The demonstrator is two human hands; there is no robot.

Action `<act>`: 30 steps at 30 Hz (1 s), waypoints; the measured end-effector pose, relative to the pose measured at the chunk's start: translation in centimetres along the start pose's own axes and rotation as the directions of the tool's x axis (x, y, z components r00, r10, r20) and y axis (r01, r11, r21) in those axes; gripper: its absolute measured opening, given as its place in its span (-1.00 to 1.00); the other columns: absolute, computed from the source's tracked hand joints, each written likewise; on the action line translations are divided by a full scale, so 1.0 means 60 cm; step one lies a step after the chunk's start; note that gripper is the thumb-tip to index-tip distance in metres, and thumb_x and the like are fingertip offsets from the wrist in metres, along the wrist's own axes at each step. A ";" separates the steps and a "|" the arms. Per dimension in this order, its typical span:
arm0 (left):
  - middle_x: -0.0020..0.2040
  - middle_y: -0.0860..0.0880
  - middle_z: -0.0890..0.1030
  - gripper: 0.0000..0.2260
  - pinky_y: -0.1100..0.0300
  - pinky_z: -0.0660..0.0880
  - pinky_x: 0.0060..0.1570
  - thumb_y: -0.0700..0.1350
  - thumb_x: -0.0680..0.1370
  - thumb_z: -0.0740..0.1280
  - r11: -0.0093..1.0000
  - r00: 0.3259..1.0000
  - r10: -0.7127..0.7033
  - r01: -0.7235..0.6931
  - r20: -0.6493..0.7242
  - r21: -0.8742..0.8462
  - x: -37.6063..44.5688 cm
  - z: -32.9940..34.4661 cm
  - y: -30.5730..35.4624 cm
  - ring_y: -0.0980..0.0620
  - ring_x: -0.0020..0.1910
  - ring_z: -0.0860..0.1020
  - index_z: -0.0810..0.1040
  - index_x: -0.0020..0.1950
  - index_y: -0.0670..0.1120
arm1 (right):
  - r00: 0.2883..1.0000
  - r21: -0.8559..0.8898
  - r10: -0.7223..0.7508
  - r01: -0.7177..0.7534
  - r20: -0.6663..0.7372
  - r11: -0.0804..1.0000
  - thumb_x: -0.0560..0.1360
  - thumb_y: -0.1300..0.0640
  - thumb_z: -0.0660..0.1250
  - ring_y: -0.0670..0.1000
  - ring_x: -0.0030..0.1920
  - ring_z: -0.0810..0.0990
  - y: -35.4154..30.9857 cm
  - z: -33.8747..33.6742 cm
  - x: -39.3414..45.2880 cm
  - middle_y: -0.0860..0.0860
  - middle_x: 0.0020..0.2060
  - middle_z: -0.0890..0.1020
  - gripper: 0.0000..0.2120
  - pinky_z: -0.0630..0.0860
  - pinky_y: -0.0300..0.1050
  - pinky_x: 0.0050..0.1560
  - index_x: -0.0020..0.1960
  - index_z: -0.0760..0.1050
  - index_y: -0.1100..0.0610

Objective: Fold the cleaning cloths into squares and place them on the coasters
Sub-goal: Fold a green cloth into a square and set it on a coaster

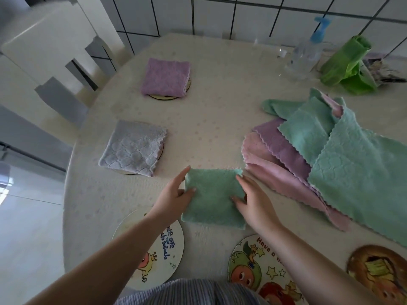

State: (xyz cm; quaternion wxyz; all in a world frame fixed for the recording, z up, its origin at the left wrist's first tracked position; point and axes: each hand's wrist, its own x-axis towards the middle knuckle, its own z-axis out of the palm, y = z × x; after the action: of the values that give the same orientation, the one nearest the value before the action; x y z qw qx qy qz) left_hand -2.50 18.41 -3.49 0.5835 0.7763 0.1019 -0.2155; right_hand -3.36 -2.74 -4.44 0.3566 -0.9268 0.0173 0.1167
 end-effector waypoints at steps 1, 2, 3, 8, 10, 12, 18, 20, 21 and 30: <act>0.05 -0.01 0.51 -0.60 0.26 0.52 -0.22 -0.16 0.57 0.24 1.000 1.000 0.013 -0.013 -0.004 -0.007 -0.004 0.000 -0.001 0.08 -0.23 0.54 0.30 0.36 0.15 | 1.000 0.001 0.001 -0.001 0.000 1.000 0.48 0.15 0.35 -0.08 0.41 0.24 -0.001 0.000 0.000 -0.02 0.43 0.29 -0.43 0.08 -0.42 0.28 0.44 0.25 0.08; 0.08 -0.03 0.49 -0.61 0.29 0.48 -0.26 -0.15 0.57 0.24 0.999 0.999 0.038 -0.038 -0.007 0.026 -0.009 0.000 -0.006 0.13 -0.27 0.50 0.32 0.36 0.13 | 1.000 0.002 0.000 0.000 -0.001 1.000 0.48 0.16 0.35 -0.08 0.42 0.24 0.000 0.001 -0.001 -0.01 0.43 0.29 -0.43 0.08 -0.41 0.28 0.44 0.24 0.08; 0.12 -0.02 0.46 -0.64 0.35 0.44 -0.27 -0.15 0.57 0.25 0.995 0.997 0.071 -0.071 -0.007 0.072 -0.015 0.001 -0.012 0.21 -0.32 0.46 0.36 0.34 0.12 | 1.000 0.002 -0.003 0.003 -0.001 1.000 0.48 0.16 0.35 -0.08 0.42 0.23 0.000 0.001 -0.002 -0.01 0.43 0.28 -0.43 0.08 -0.41 0.29 0.44 0.24 0.08; 0.28 0.07 0.36 -0.66 0.38 0.48 0.01 -0.17 0.56 0.26 0.972 0.996 0.084 -0.080 -0.007 0.222 -0.041 0.001 -0.030 0.17 0.03 0.51 0.42 0.33 -0.01 | 1.000 -0.016 -0.005 0.005 0.014 1.000 0.51 0.17 0.31 -0.09 0.43 0.21 -0.003 0.003 -0.003 -0.02 0.45 0.26 -0.44 0.07 -0.41 0.28 0.46 0.20 0.08; 0.29 0.10 0.34 -0.60 0.43 0.48 -0.04 -0.20 0.55 0.27 0.967 0.998 0.066 -0.059 -0.018 0.248 -0.042 0.002 -0.031 0.13 0.04 0.51 0.35 0.39 -0.05 | 1.000 -0.040 -0.002 0.003 0.025 0.999 0.52 0.17 0.29 -0.08 0.44 0.19 -0.004 0.003 -0.002 -0.02 0.45 0.24 -0.44 0.07 -0.39 0.29 0.46 0.19 0.09; 0.31 0.10 0.32 -0.54 0.33 0.48 0.07 -0.23 0.54 0.29 0.952 0.998 0.068 -0.060 -0.018 0.299 -0.039 0.007 -0.031 0.12 0.08 0.48 0.30 0.42 -0.05 | 0.999 -0.055 0.006 -0.004 0.039 0.998 0.52 0.16 0.28 -0.08 0.44 0.18 -0.006 0.001 -0.001 -0.02 0.46 0.22 -0.44 0.08 -0.37 0.29 0.47 0.17 0.09; 0.42 0.05 0.18 -0.41 0.19 0.26 0.35 -0.22 0.48 0.35 0.876 0.992 0.118 -0.084 -0.042 0.475 -0.042 0.015 -0.026 0.06 0.36 0.24 0.23 0.46 -0.02 | 1.000 -0.147 -0.019 0.019 -0.001 0.989 0.53 0.15 0.28 -0.02 0.47 0.11 -0.003 -0.005 -0.014 0.02 0.49 0.08 -0.44 0.19 -0.20 0.35 0.47 0.15 0.09; 0.46 0.05 0.12 -0.43 0.08 0.20 0.38 -0.16 0.49 0.35 0.802 0.974 0.222 -0.152 -0.051 0.578 -0.050 0.010 -0.025 0.05 0.42 0.13 0.23 0.46 0.03 | 0.996 -0.203 -0.077 0.066 -0.045 0.977 0.51 0.19 0.29 0.04 0.47 0.13 0.003 -0.006 -0.022 0.06 0.49 0.08 -0.46 0.25 -0.07 0.38 0.45 0.20 0.12; 0.47 0.04 0.14 -0.46 0.03 0.17 0.38 -0.14 0.50 0.32 0.742 0.950 0.311 -0.222 -0.032 0.632 -0.052 0.009 -0.025 0.04 0.44 0.10 0.24 0.45 0.02 | 0.990 -0.245 -0.121 0.102 -0.066 0.964 0.50 0.20 0.30 0.08 0.47 0.12 0.006 -0.005 -0.025 0.09 0.49 0.10 -0.47 0.22 -0.02 0.40 0.43 0.23 0.15; 0.48 -0.05 0.25 -0.42 -0.28 0.00 0.38 0.26 0.52 0.03 0.307 0.908 0.331 -0.361 0.257 0.881 0.008 0.027 -0.034 -0.03 0.48 0.10 0.22 0.45 -0.02 | 0.968 -0.533 -0.211 0.252 0.138 0.808 0.48 -0.09 0.11 0.09 0.41 0.19 0.000 0.025 -0.009 0.10 0.40 0.34 -0.52 0.27 0.34 0.24 0.37 0.30 0.02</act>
State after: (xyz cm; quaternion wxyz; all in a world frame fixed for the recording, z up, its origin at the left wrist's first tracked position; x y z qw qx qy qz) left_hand -3.27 17.46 -5.81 0.0934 0.9663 -0.2100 -0.1156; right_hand -4.19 -1.76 -5.40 0.0894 -0.9801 -0.1424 0.1057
